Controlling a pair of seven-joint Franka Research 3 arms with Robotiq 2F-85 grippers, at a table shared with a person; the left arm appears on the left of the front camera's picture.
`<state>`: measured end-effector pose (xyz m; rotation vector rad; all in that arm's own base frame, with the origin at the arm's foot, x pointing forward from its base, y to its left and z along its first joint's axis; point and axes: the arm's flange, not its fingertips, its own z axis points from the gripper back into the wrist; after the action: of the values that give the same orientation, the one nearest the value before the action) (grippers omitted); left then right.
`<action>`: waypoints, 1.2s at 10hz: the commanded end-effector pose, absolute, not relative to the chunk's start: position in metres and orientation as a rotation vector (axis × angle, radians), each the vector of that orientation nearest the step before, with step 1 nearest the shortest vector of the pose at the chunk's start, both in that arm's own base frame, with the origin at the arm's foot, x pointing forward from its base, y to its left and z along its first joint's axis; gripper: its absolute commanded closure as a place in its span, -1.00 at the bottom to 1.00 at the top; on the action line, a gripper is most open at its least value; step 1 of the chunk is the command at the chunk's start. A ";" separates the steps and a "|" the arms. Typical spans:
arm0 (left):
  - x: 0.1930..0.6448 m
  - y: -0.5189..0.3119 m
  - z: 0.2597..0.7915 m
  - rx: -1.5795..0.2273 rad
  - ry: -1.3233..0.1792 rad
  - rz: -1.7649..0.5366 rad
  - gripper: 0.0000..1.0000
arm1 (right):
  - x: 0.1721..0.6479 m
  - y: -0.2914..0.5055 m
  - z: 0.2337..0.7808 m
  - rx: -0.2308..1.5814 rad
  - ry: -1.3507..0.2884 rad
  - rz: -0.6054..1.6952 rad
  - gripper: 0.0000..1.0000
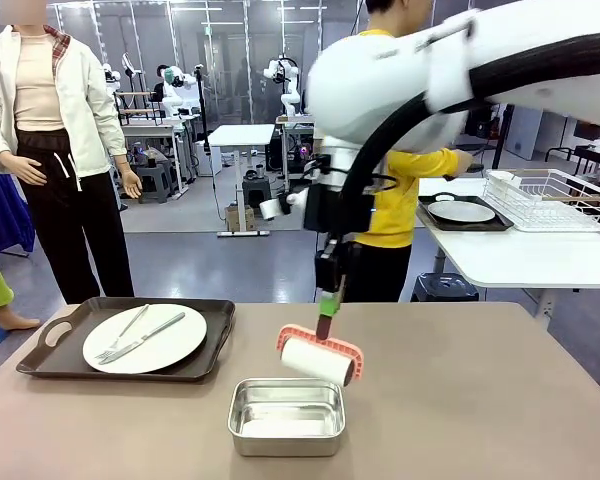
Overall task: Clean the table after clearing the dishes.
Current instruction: When the left (or right) Handle tray is removed, use the left hand (or right hand) to clean the left (or right) side of the table with the Lint Roller.
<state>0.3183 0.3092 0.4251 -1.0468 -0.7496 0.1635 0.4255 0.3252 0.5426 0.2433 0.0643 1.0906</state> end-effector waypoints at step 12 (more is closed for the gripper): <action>0.316 0.310 0.427 -1.055 -0.757 0.152 -1.00 | 0.425 0.133 0.488 0.509 -0.117 0.165 1.00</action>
<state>0.3187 0.3091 0.4251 -1.0468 -0.7490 0.1627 0.4278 0.1343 0.4832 0.5237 -0.1220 0.1685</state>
